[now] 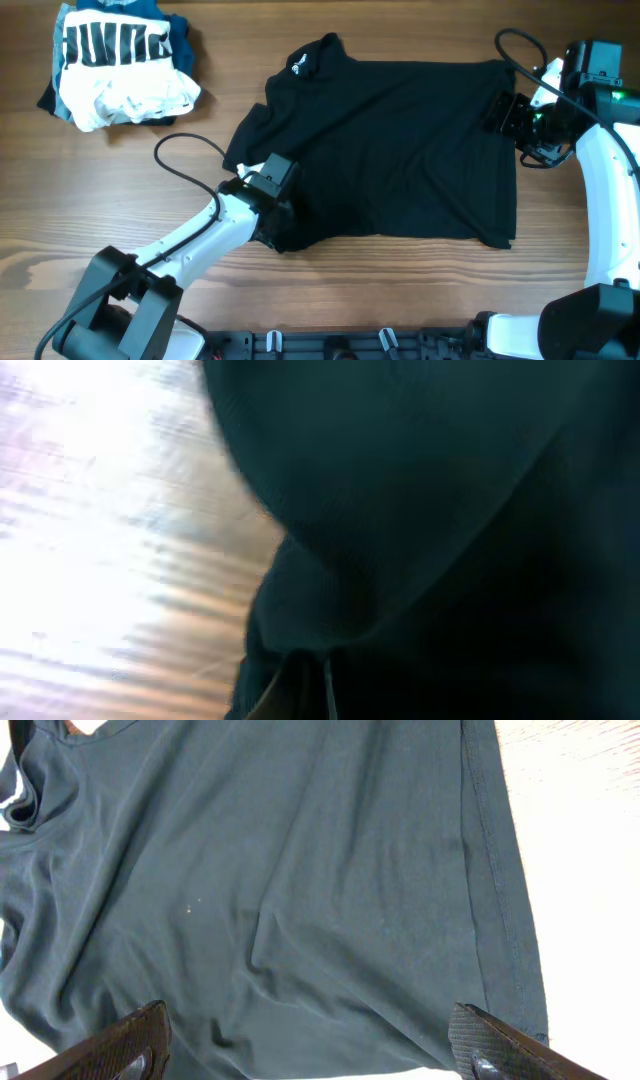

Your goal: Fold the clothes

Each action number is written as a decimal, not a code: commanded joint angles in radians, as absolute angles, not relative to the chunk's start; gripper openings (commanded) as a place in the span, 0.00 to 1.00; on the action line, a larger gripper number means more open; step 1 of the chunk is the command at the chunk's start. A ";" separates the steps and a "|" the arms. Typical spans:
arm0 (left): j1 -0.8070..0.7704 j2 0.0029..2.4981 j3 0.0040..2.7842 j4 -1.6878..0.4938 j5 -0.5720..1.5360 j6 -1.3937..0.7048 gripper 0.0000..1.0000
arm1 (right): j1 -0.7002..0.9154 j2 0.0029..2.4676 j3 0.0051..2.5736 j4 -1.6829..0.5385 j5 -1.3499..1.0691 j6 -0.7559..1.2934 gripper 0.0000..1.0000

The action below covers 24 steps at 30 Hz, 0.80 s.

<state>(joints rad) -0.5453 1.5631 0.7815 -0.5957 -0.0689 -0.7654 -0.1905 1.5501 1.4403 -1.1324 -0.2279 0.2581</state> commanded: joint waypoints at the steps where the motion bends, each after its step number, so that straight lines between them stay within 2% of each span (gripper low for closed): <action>1: -0.541 1.547 0.833 -0.564 -0.107 -0.760 0.04 | -0.186 1.545 1.434 -1.123 -0.241 0.263 0.90; 6: -0.518 1.538 1.008 -0.420 -0.200 -0.619 0.04 | -0.186 1.545 1.434 -1.124 -0.241 0.265 0.89; 11: -0.494 1.581 1.010 -0.236 -0.207 -0.605 0.04 | -0.186 1.545 1.434 -1.123 -0.241 0.265 0.89; 12: -0.490 1.604 1.010 -0.212 -0.208 -0.605 0.20 | -0.186 1.545 1.434 -1.124 -0.241 0.265 0.89; 13: -0.487 1.629 1.010 -0.192 -0.212 -0.606 0.52 | -0.186 1.545 1.434 -1.125 -0.241 0.265 0.90; 14: -0.484 1.649 1.010 -0.177 -0.220 -0.606 1.00 | -0.186 1.545 1.434 -1.126 -0.241 0.265 0.90; 20: -0.487 1.575 1.010 -0.313 -0.247 -0.527 1.00 | -0.186 1.545 1.434 -1.124 -0.240 0.262 0.90; 24: -0.487 1.486 1.008 -0.601 -0.214 -0.595 1.00 | -0.186 1.548 1.434 -1.110 -0.240 0.262 0.90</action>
